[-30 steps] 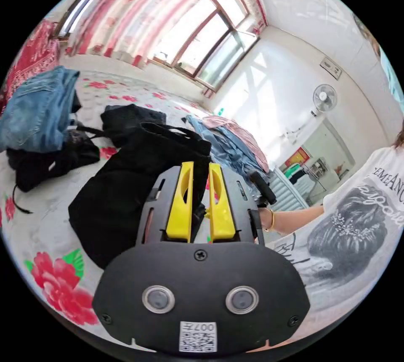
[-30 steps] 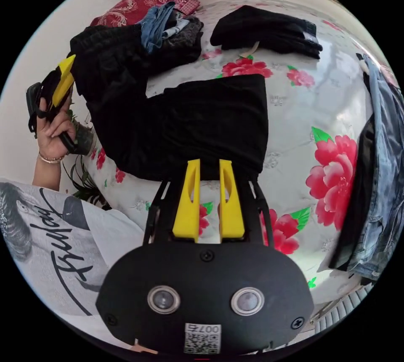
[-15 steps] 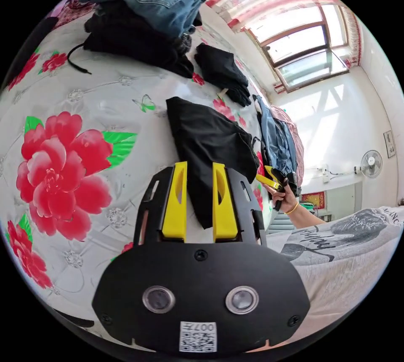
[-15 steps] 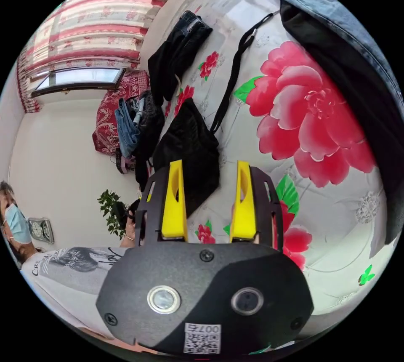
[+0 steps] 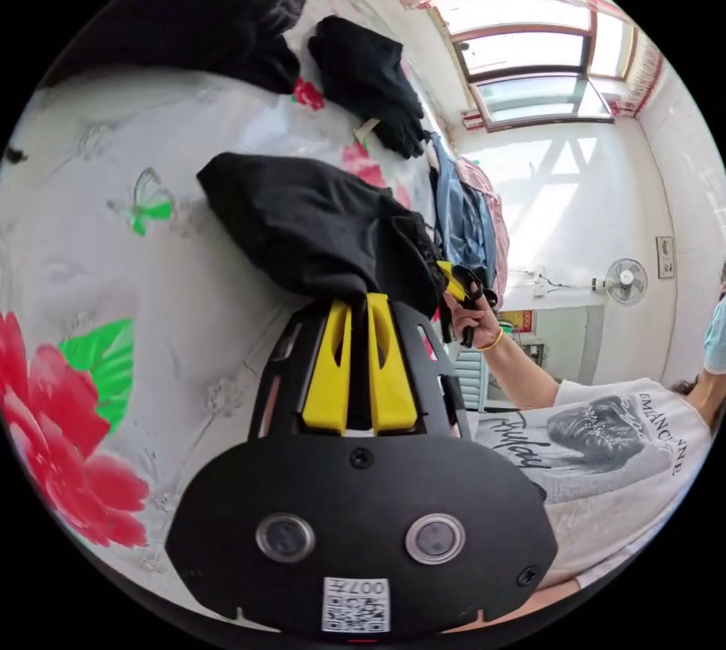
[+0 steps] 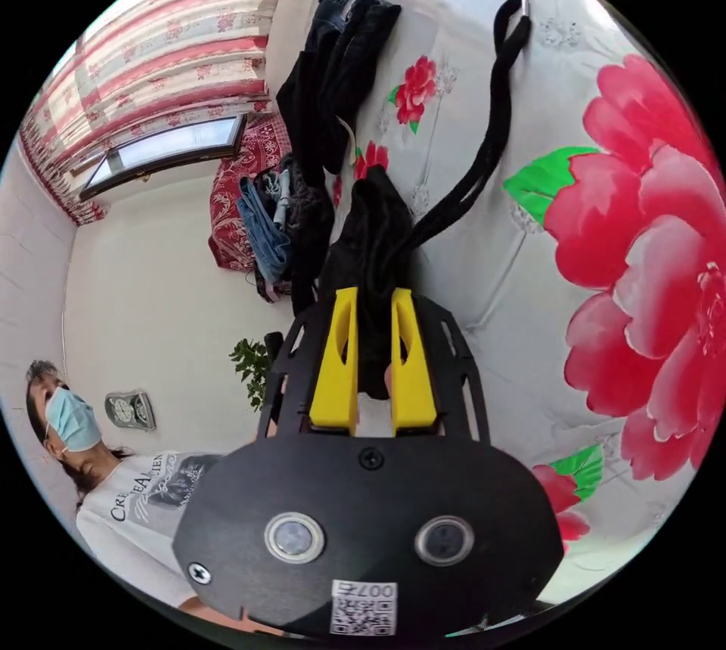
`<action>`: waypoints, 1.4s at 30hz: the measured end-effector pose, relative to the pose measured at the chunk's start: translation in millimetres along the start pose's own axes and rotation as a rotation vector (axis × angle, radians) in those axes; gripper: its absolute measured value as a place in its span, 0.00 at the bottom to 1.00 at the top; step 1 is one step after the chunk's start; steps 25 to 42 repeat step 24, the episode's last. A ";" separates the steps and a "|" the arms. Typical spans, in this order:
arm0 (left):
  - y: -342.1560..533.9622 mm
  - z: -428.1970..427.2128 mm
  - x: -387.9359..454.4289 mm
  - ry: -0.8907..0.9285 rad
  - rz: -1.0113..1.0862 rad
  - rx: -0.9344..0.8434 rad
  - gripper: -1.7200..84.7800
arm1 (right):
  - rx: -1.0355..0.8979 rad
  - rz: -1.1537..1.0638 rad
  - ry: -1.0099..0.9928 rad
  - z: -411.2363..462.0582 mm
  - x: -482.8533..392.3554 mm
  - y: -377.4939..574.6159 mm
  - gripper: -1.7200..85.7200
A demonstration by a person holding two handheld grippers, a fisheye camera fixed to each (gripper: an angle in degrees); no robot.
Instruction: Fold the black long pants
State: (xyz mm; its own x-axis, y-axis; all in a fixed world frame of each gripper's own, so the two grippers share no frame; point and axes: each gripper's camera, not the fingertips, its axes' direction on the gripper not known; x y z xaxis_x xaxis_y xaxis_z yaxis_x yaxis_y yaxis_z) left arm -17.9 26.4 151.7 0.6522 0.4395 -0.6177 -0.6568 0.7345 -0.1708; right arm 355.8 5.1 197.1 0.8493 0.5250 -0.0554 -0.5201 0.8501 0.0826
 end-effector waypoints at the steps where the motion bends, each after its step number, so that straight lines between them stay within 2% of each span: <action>1: -18.9 -7.6 12.8 0.036 0.049 0.004 0.04 | 0.010 -0.032 -0.049 -8.0 -13.0 -9.4 0.09; 9: -174.7 -86.1 119.3 0.133 0.386 0.128 0.03 | 0.161 -0.407 -0.191 -69.6 -170.7 -94.9 0.08; 12: -222.5 -113.3 148.0 0.070 0.422 0.229 0.05 | 0.252 -0.507 -0.199 -84.9 -225.1 -118.7 0.09; 14: -248.7 -117.4 149.2 -0.035 0.358 0.287 0.08 | 0.315 -0.511 -0.089 -82.9 -244.8 -134.8 0.10; 18: -247.2 -90.9 112.2 -0.285 0.181 0.290 0.11 | 0.338 -0.443 0.181 -61.3 -221.2 -139.0 0.11; 24: -120.9 -5.3 43.4 -0.437 0.145 0.052 0.11 | 0.142 -0.305 0.570 -16.7 -86.1 -42.4 0.13; 42: -120.9 -5.3 43.4 -0.437 0.145 0.052 0.11 | 0.142 -0.305 0.570 -16.7 -86.1 -42.4 0.13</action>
